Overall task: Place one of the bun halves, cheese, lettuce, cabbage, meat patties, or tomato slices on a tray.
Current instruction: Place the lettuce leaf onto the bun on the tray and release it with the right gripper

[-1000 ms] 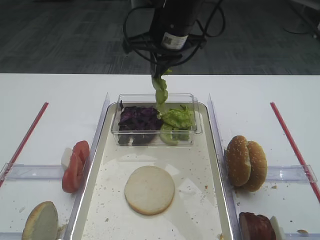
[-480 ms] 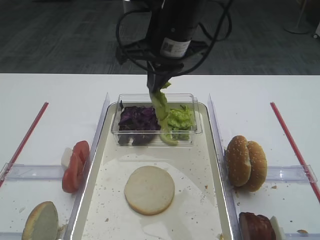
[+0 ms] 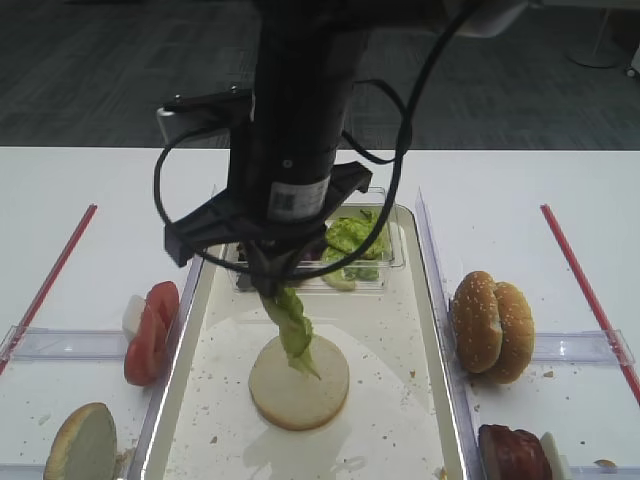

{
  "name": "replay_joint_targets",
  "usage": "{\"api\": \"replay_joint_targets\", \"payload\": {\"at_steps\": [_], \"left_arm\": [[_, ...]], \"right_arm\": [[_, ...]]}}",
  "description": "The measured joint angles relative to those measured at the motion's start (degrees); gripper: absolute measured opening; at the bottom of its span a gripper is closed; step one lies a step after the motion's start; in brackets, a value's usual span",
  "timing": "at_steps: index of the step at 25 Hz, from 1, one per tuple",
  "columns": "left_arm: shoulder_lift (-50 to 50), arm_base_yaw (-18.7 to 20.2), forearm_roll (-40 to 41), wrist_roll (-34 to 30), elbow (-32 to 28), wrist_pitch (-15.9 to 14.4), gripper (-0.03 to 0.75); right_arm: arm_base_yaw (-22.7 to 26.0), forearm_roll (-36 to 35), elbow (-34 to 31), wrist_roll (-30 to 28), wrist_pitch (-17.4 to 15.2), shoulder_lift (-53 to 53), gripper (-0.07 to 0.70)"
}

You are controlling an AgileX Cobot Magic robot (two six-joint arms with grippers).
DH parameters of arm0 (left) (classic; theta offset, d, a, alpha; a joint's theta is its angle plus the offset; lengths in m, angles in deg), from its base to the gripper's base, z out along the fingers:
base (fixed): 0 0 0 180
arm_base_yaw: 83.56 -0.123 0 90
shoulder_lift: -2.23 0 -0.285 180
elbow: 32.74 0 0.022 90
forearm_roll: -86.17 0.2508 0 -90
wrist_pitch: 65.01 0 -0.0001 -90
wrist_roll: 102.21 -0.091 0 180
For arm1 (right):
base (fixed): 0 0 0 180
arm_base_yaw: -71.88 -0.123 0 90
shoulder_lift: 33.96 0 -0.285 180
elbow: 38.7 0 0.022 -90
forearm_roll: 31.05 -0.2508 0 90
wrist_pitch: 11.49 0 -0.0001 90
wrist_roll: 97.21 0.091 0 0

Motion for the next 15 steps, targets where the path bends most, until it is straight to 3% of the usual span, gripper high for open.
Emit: {"api": "replay_joint_targets", "payload": {"at_steps": [7, 15], "left_arm": [[0.0, 0.0, 0.0, 0.0, 0.0, 0.0, 0.492], [0.0, 0.0, 0.0, 0.0, 0.0, 0.0, 0.492]], "right_arm": [[-5.67, 0.63, -1.13, 0.16, 0.22, 0.0, 0.053], [-6.11, 5.23, -1.22, 0.69, 0.25, 0.0, 0.053]]}}
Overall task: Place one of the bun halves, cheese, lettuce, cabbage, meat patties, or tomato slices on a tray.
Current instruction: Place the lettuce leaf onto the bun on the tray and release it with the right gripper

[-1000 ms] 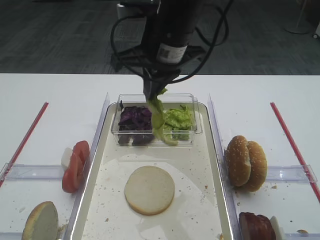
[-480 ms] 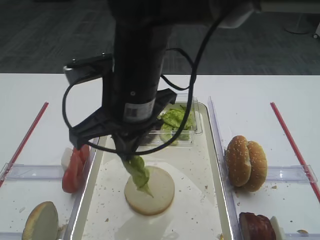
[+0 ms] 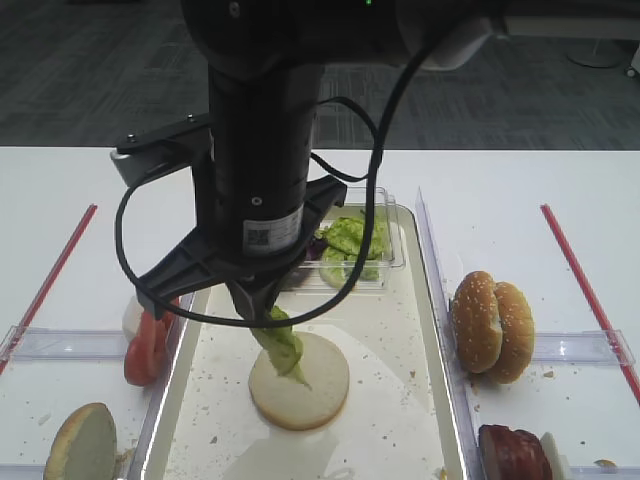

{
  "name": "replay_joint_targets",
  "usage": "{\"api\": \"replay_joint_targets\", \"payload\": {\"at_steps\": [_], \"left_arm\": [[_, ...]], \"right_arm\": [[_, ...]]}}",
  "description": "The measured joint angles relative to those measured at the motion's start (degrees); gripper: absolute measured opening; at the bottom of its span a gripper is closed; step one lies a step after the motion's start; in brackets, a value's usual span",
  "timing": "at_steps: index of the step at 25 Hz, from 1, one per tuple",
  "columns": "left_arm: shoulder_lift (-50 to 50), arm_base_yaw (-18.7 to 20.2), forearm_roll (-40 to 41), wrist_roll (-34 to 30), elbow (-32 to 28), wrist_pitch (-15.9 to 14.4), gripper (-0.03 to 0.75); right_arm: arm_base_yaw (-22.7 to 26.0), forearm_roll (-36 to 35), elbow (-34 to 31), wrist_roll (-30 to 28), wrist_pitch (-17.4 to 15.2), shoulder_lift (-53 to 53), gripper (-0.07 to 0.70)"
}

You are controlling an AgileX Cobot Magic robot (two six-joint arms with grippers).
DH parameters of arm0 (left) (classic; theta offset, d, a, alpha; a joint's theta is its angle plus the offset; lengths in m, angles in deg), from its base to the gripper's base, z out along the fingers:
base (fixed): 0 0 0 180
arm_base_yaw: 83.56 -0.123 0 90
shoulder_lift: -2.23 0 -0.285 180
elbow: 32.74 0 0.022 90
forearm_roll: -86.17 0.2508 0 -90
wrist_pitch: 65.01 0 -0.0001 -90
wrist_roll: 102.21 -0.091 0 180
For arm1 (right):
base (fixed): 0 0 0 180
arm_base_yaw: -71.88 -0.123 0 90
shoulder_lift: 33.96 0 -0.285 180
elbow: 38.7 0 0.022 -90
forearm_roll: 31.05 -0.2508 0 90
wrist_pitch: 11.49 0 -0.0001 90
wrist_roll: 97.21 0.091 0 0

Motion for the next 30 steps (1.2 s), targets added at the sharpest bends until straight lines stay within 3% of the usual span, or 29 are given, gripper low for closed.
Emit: {"api": "replay_joint_targets", "payload": {"at_steps": [16, 30], "left_arm": [[0.0, 0.0, 0.0, 0.0, 0.0, 0.0, 0.492], [0.0, 0.0, 0.0, 0.0, 0.0, 0.0, 0.492]], "right_arm": [[0.0, 0.35, 0.0, -1.86, 0.34, 5.54, 0.053], [3.66, -0.2, 0.0, -2.25, 0.71, 8.95, 0.053]]}}
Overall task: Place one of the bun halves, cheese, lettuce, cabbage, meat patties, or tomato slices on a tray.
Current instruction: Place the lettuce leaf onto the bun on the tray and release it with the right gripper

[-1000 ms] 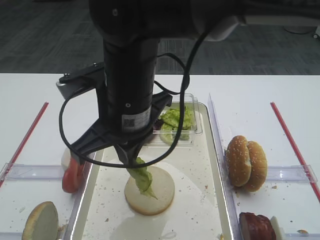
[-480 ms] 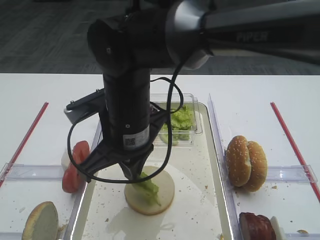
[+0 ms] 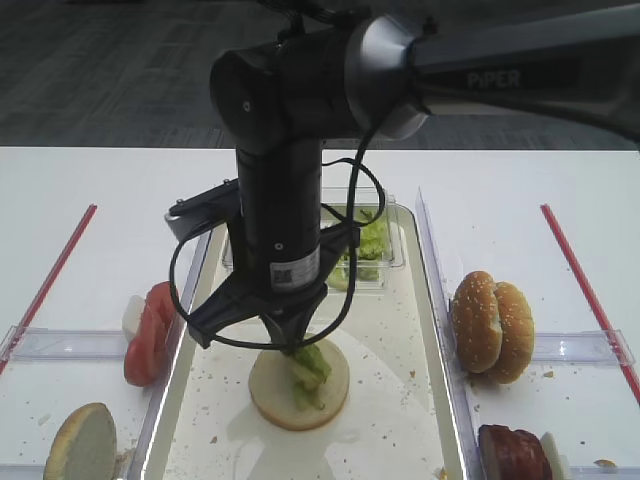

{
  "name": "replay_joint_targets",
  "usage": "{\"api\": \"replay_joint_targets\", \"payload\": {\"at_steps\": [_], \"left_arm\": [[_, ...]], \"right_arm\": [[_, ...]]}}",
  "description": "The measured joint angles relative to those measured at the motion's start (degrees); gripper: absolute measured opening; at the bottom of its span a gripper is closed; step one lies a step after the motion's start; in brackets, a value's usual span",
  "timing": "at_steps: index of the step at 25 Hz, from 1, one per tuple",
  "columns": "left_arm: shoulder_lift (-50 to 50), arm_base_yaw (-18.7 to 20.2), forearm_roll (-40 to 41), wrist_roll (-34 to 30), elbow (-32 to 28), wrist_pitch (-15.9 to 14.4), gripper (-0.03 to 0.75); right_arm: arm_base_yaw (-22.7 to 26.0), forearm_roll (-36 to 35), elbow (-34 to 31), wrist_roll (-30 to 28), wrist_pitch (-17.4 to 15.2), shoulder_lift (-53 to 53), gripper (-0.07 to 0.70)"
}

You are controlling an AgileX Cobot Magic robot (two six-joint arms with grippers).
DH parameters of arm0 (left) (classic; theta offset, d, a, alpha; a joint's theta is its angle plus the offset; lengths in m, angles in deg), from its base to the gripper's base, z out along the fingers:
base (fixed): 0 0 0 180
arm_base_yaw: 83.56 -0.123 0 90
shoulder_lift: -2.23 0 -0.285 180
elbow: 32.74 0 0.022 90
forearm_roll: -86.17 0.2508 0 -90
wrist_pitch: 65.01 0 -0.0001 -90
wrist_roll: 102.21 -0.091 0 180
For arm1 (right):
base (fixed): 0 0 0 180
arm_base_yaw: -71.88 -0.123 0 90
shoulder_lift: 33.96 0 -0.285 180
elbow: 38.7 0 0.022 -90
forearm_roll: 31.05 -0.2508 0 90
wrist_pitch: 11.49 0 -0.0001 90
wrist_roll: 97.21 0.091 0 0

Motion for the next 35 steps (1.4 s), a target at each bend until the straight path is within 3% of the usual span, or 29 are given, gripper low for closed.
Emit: {"api": "replay_joint_targets", "payload": {"at_steps": [25, 35], "left_arm": [[0.0, 0.0, 0.0, 0.0, 0.0, 0.0, 0.491], [0.0, 0.0, 0.0, 0.0, 0.0, 0.0, 0.491]], "right_arm": [[0.27, -0.9, 0.0, 0.0, 0.21, 3.18, 0.06], [0.27, -0.45, 0.0, -0.19, 0.21, 3.18, 0.251]]}}
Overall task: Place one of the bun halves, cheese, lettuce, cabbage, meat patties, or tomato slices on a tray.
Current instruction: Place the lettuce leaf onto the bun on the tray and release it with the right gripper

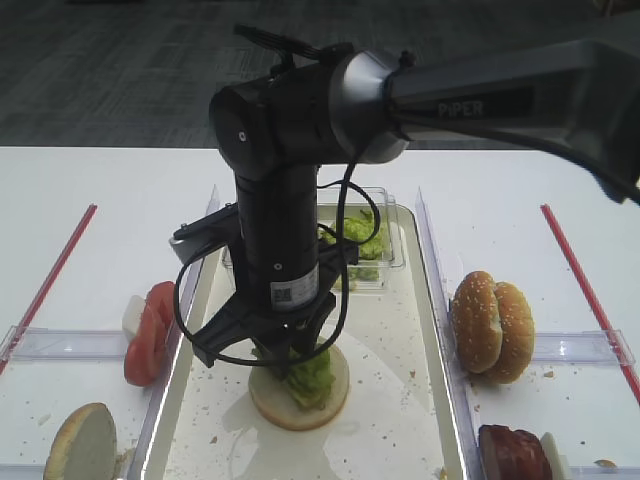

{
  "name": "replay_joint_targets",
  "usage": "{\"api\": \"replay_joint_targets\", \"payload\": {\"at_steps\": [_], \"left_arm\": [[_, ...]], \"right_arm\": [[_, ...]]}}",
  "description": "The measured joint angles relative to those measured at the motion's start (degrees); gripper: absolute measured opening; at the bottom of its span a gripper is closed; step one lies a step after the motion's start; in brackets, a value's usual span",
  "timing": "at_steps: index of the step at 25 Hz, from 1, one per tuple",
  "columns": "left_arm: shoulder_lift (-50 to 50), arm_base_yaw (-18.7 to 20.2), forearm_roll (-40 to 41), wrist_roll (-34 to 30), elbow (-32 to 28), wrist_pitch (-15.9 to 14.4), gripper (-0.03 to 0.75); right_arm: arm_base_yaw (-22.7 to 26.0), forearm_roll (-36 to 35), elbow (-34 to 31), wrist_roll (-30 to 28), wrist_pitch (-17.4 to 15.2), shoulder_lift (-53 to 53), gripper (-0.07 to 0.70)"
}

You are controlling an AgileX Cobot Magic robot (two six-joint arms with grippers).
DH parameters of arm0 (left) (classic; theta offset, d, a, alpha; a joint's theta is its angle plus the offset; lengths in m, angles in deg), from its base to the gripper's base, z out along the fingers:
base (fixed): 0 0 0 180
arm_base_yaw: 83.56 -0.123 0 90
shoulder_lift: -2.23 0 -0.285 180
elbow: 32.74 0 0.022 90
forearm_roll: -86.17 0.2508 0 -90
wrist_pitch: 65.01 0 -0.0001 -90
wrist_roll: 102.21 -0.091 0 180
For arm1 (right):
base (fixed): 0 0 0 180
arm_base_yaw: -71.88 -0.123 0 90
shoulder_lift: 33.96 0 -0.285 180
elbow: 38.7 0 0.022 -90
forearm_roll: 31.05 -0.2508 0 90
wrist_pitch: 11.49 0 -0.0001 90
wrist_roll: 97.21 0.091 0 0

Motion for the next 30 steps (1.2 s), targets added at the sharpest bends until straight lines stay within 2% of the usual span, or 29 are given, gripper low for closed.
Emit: {"api": "replay_joint_targets", "payload": {"at_steps": [10, 12, 16, 30], "left_arm": [[0.0, 0.0, 0.0, 0.0, 0.0, 0.0, 0.491], [0.0, 0.0, 0.0, 0.0, 0.0, 0.0, 0.491], [0.0, 0.0, 0.0, 0.0, 0.0, 0.0, 0.491], [0.0, 0.0, 0.0, 0.0, 0.0, 0.0, 0.491]], "right_arm": [[0.0, 0.12, 0.0, -1.13, 0.0, 0.0, 0.549], [0.0, 0.12, 0.0, -1.13, 0.0, 0.0, 0.588], [0.0, 0.53, 0.0, -1.33, 0.0, 0.0, 0.61], [0.0, 1.23, 0.0, -0.26, 0.0, 0.0, 0.613]]}}
